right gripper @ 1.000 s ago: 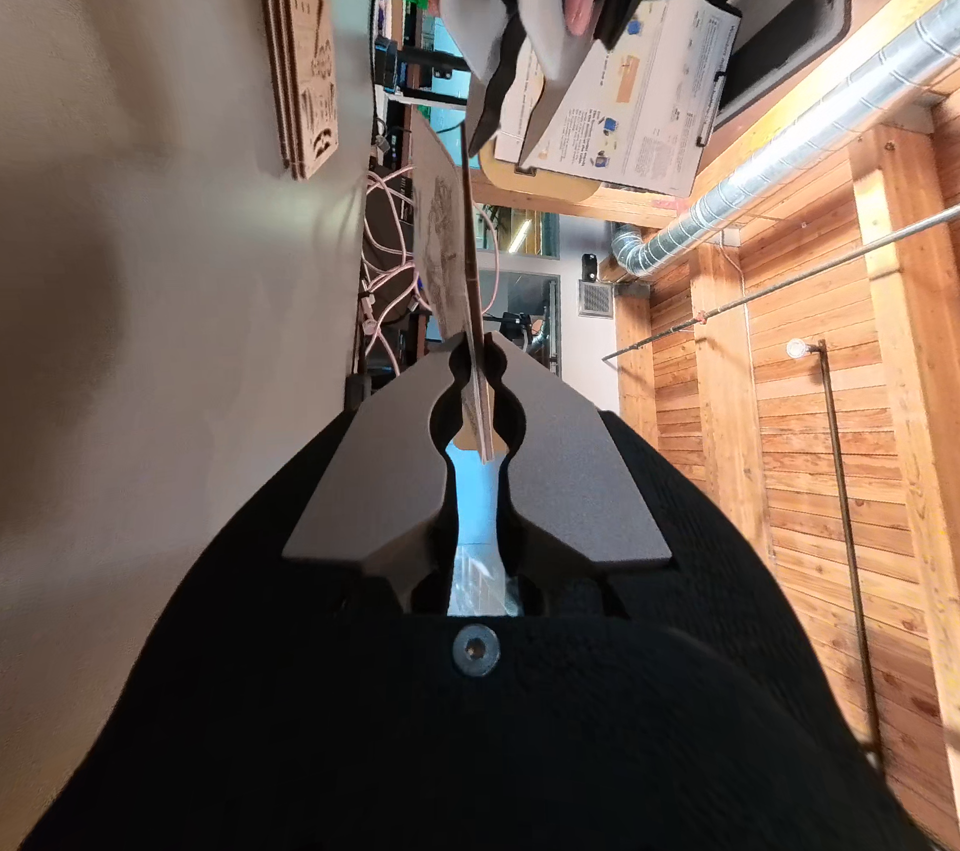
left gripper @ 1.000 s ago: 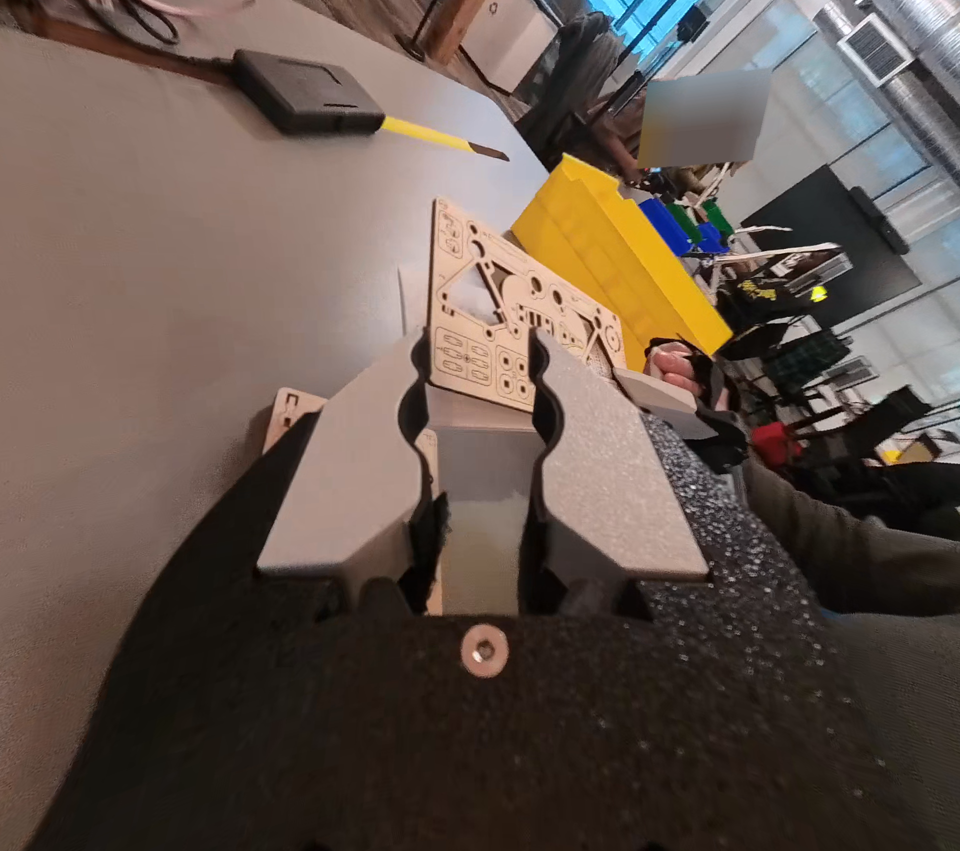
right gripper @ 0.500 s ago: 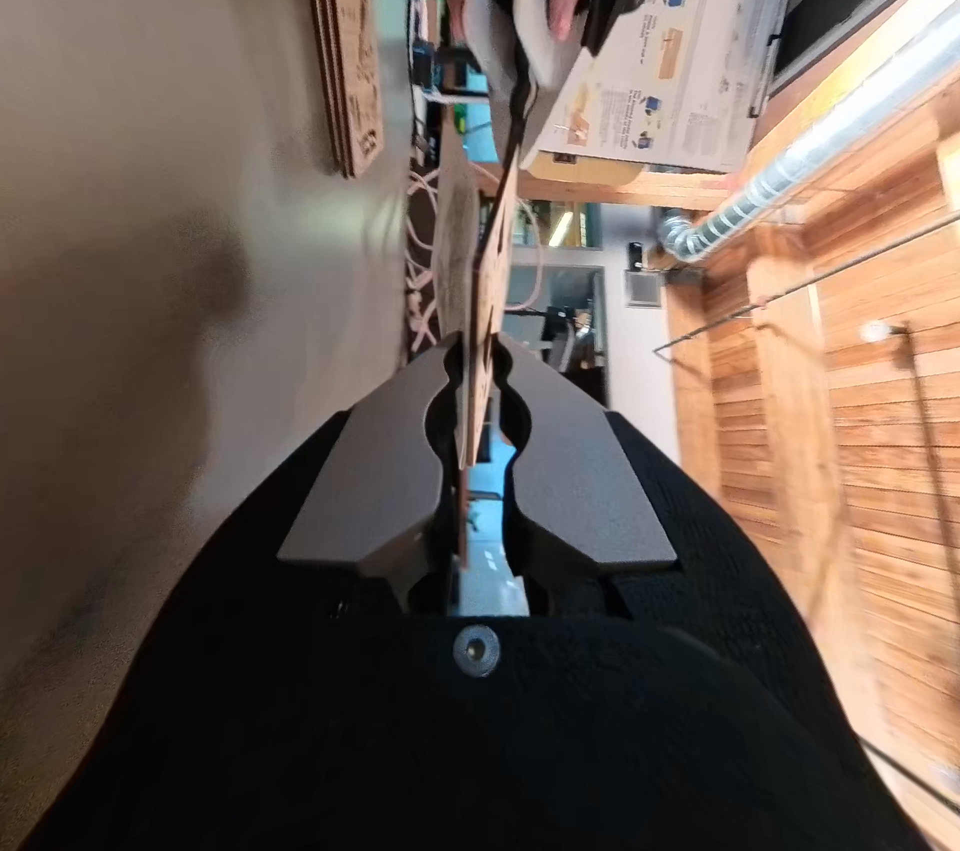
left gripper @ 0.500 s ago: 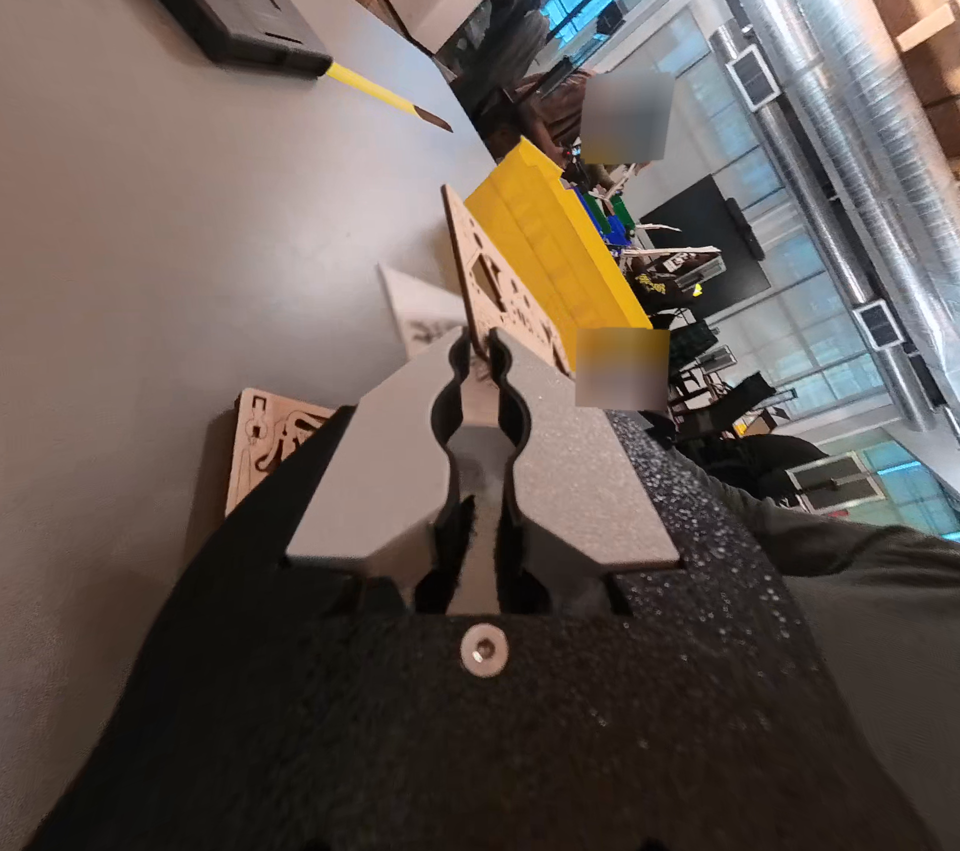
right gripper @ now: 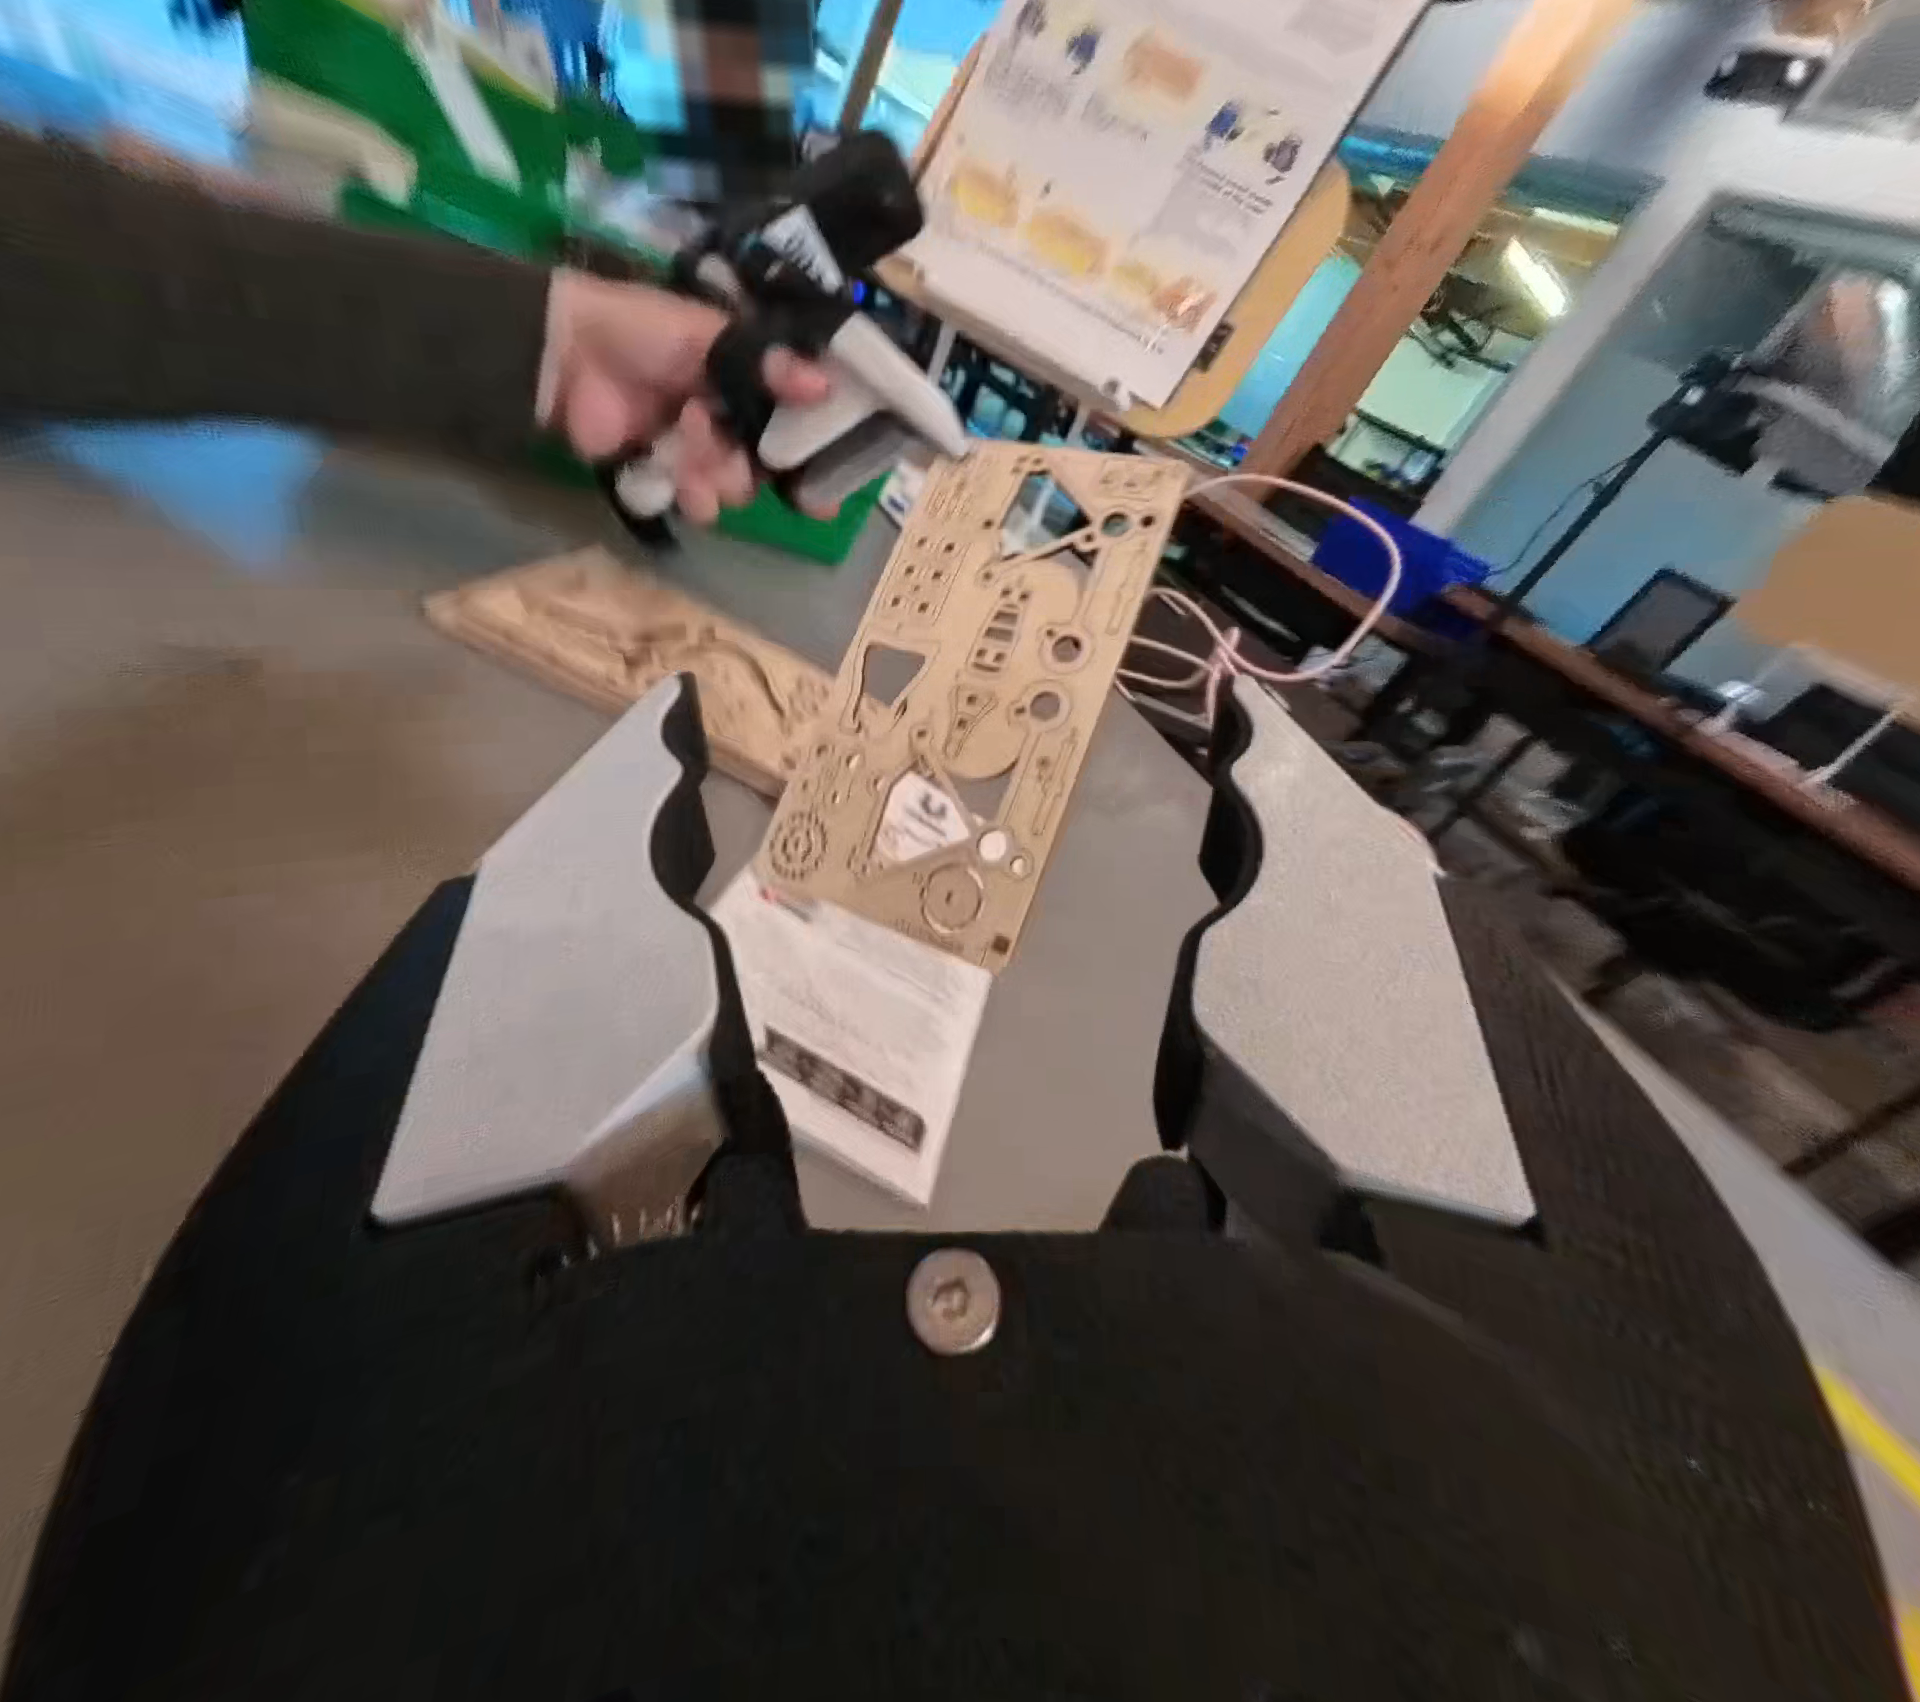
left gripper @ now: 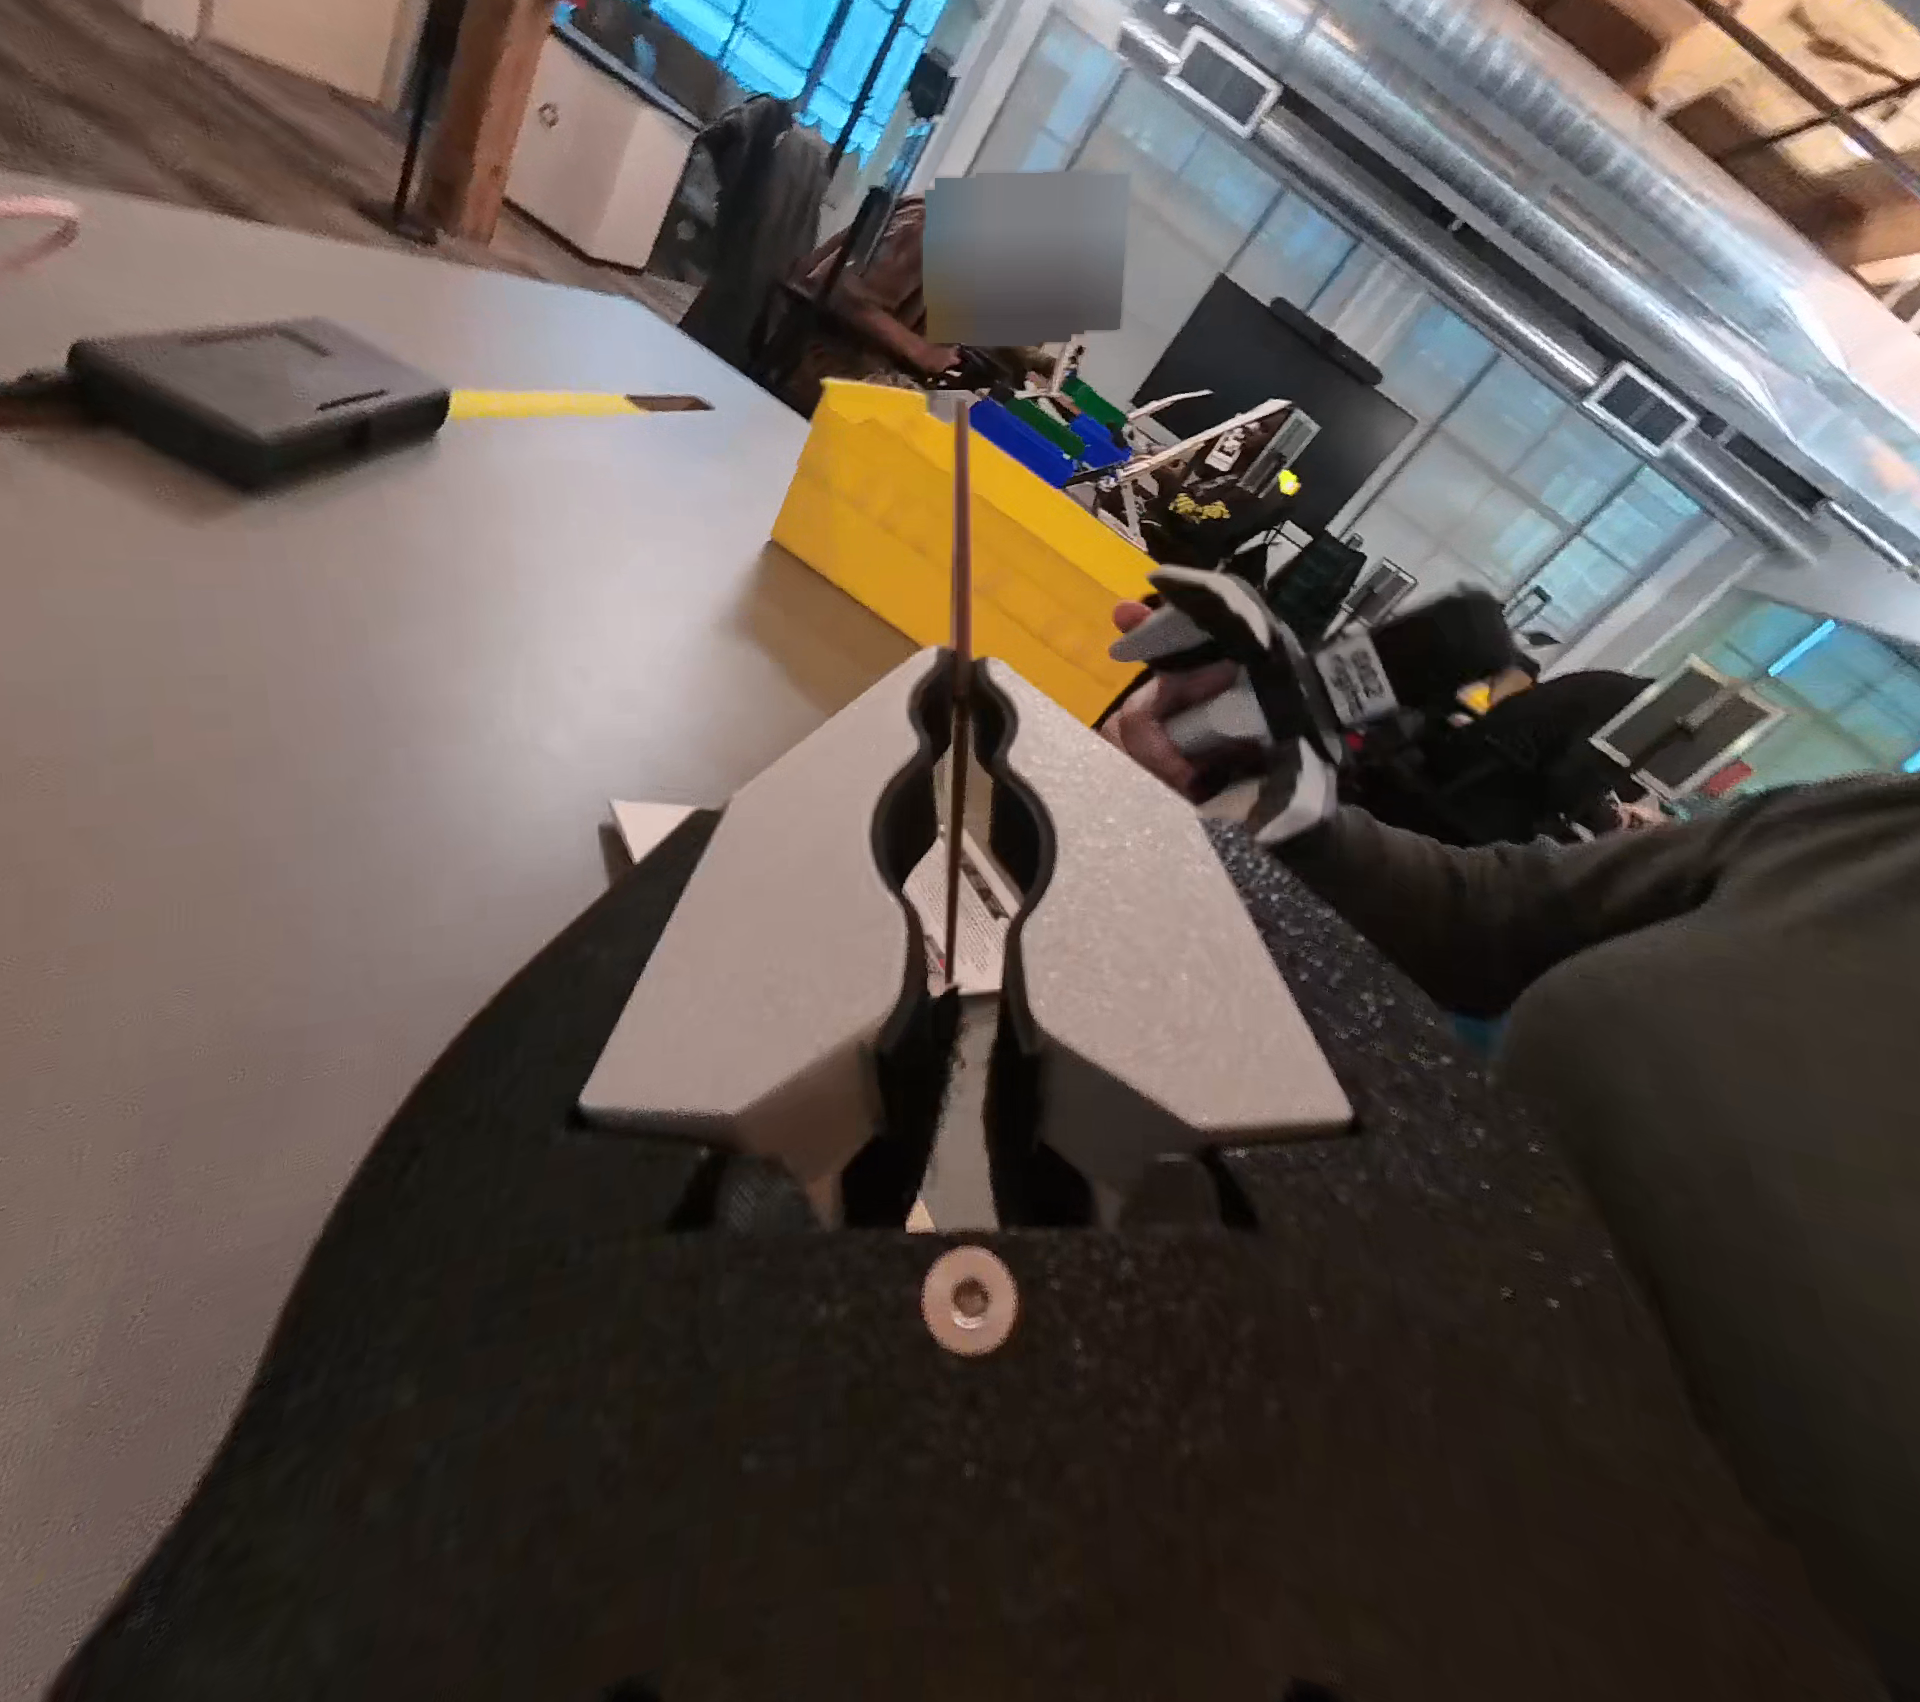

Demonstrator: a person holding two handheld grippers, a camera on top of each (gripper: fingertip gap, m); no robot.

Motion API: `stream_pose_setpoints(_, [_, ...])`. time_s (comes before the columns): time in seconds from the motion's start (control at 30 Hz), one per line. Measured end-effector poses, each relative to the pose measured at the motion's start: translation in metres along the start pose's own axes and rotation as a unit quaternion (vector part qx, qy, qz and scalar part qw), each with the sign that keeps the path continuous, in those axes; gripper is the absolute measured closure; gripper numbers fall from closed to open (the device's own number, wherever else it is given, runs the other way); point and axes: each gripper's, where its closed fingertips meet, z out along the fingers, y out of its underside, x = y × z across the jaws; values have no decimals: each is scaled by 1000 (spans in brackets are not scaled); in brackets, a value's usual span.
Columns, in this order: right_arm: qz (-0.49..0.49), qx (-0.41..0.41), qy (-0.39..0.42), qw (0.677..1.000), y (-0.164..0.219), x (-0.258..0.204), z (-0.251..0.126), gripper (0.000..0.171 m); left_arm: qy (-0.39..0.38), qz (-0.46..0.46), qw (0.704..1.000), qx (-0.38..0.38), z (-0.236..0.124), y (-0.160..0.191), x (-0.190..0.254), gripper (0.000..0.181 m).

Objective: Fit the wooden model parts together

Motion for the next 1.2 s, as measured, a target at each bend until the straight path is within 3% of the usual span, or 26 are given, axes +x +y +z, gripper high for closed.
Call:
stream_pose_setpoints(0.2, [186,-59,-67,978,7,9,49,103,65,60,996,8,-5,-4,32,181])
stream_pose_setpoints(0.4, [268,-50,-165,948,0,-4,70,163,98,86,991,23,-11,-5,46,181])
stream_pose_setpoints(0.53, [363,-21,-203,909,-5,-7,76,170,91,82,991,55,-14,-15,47,180])
stream_pose_setpoints(0.63, [415,-21,-180,891,2,9,83,170,62,74,992,83,-19,-23,38,149])
stream_pose_setpoints(0.7, [467,-19,-150,871,11,33,86,170,41,89,990,97,-24,-26,35,141])
stream_pose_setpoints(0.83, [569,-29,-51,820,49,103,79,170,-6,150,981,119,-37,-25,36,143])
stream_pose_setpoints(1.0, [670,-88,14,737,107,144,71,170,20,114,992,52,-36,3,41,132])
stream_pose_setpoints(1.1, [679,-150,35,717,135,145,70,170,13,130,991,31,-35,11,44,131])
stream_pose_setpoints(1.2, [663,-196,75,719,157,150,65,170,16,126,992,19,-34,14,48,130])
